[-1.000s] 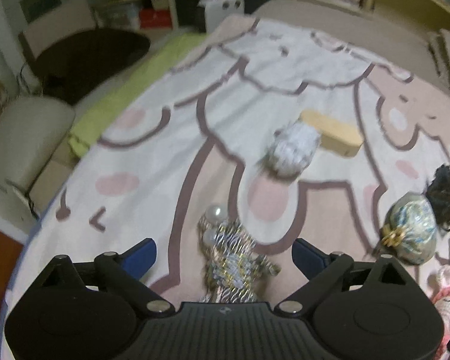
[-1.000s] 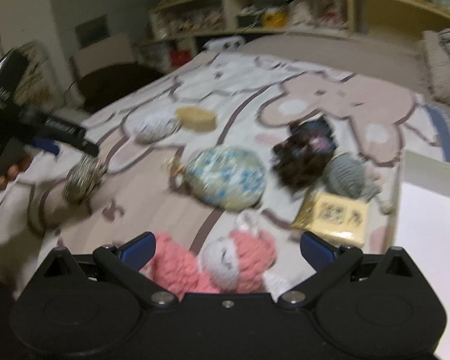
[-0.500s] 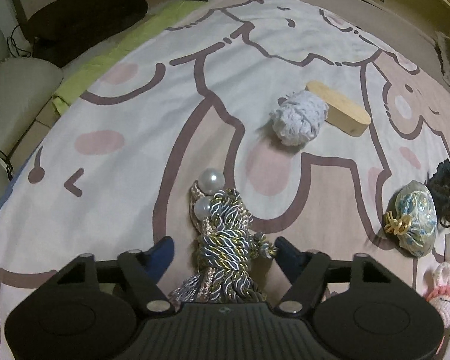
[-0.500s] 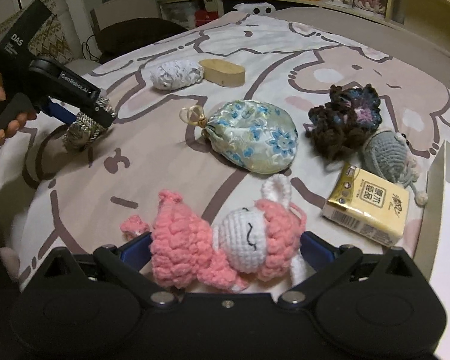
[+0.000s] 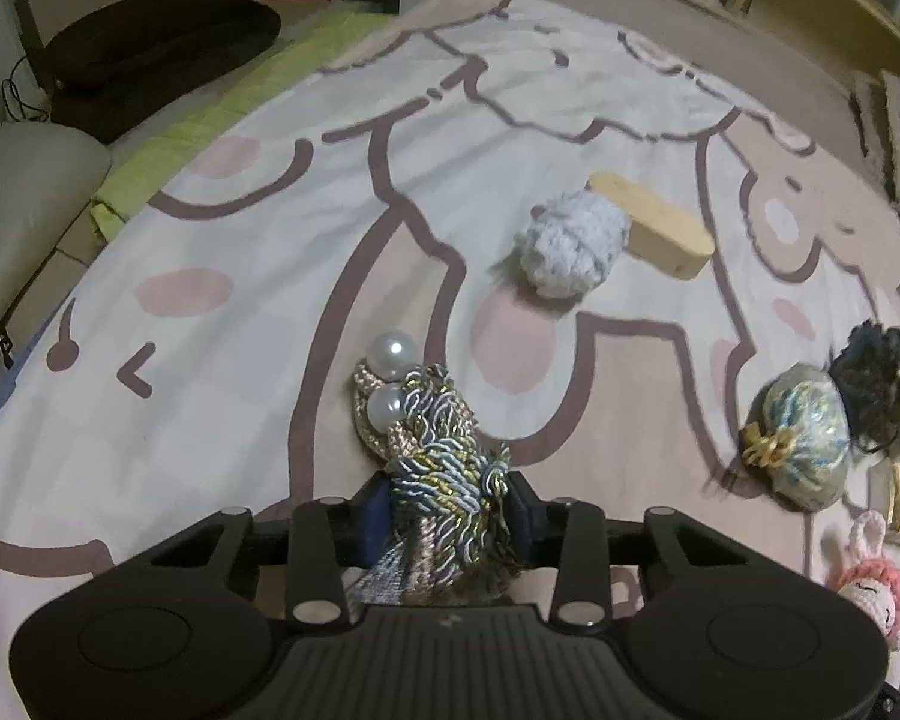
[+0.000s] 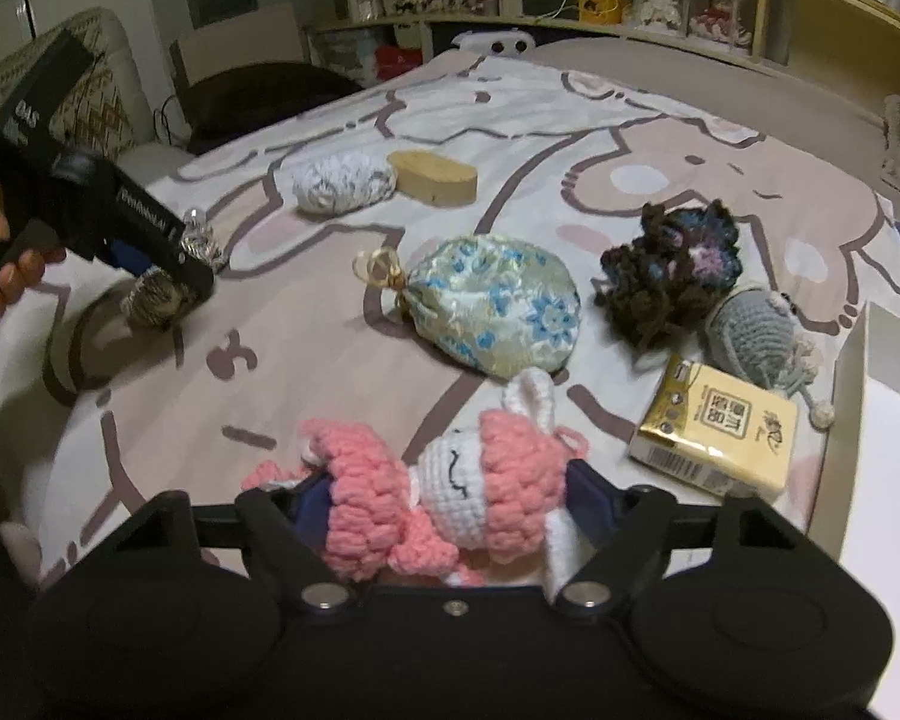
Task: Organize objects
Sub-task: 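Carry the rope with the left tool while the right tool carries the bunny into the white box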
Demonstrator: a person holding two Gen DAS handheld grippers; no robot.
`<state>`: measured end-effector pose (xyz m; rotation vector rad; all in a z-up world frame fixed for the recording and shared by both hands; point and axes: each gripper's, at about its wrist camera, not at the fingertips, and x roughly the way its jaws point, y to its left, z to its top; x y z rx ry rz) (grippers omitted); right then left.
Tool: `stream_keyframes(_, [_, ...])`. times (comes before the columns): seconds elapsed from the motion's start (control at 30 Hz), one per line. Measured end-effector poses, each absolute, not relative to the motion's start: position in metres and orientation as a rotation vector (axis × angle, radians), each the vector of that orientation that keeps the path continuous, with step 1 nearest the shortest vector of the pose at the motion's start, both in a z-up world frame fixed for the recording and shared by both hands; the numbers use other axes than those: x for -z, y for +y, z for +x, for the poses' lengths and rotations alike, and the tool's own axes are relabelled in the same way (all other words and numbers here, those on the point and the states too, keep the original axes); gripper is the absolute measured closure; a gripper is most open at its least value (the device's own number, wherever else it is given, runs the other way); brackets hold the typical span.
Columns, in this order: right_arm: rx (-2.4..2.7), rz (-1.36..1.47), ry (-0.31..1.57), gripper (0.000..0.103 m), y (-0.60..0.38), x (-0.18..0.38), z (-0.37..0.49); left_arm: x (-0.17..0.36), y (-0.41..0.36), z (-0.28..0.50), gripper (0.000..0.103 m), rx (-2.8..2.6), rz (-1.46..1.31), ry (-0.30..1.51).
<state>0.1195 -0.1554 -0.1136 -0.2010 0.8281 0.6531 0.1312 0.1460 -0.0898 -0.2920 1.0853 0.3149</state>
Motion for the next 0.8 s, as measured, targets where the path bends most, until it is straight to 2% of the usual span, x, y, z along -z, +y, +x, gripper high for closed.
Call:
stream_keyframes(0.47, [-0.451, -0.027, 0.675, 0.024, -0.193, 0.049, 0.109, 0.021, 0.103, 0.107, 0.063, -0.176, -0.268, 0.823])
stream_keyframes(0.8, [-0.28, 0.01, 0.62, 0.024, -0.233, 0.028, 0.115, -0.007, 0.046, 0.115, 0.063, -0.017, -0.255, 0.738])
